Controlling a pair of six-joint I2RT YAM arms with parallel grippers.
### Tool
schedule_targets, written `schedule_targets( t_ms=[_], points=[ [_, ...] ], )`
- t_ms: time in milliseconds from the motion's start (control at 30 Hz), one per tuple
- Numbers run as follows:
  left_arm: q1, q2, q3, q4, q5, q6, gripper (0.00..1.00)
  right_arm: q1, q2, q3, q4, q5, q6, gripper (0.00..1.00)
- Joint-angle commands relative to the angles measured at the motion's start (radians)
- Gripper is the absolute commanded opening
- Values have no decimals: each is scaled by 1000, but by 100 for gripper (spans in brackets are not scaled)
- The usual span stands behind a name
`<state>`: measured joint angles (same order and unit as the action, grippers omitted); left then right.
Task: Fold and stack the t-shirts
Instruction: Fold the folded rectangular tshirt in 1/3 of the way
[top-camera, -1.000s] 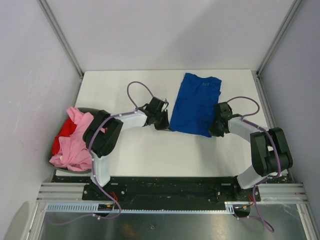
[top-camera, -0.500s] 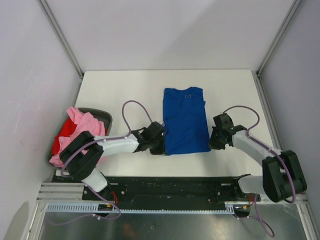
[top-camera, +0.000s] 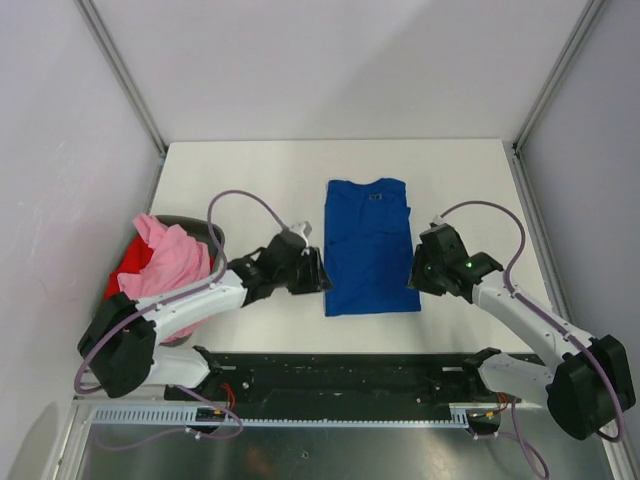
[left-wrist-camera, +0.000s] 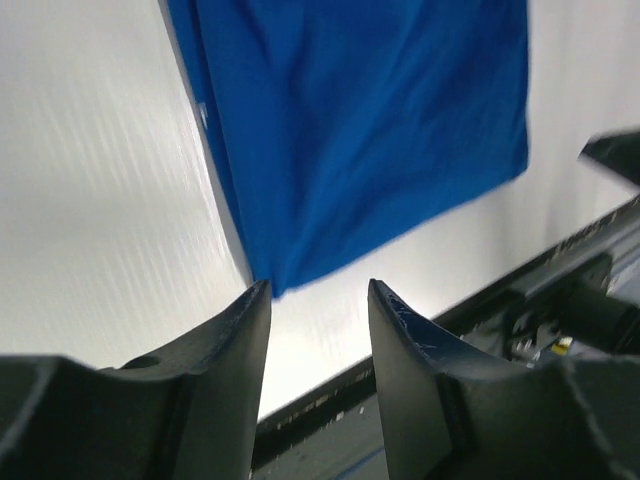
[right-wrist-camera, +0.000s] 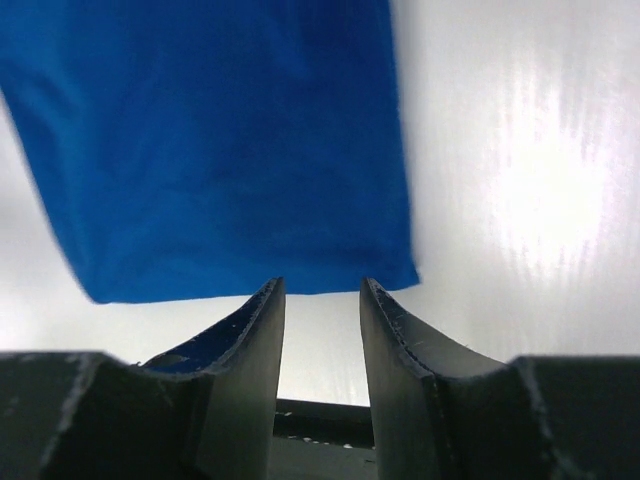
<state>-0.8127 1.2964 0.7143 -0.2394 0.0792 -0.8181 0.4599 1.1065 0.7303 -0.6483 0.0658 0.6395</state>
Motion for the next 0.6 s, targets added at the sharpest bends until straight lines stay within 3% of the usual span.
schedule_targets(
  t_ms=[0,267,567],
  points=[
    [105,48,149,9,-19,103,47,92,-11,66,50,46,48,41],
    [184,346,438,-3,28,233,36,250,109,67,161,89,84,40],
    [205,468,516,-64,-5,230,33,341,196,62,186,136,102,39]
  ],
)
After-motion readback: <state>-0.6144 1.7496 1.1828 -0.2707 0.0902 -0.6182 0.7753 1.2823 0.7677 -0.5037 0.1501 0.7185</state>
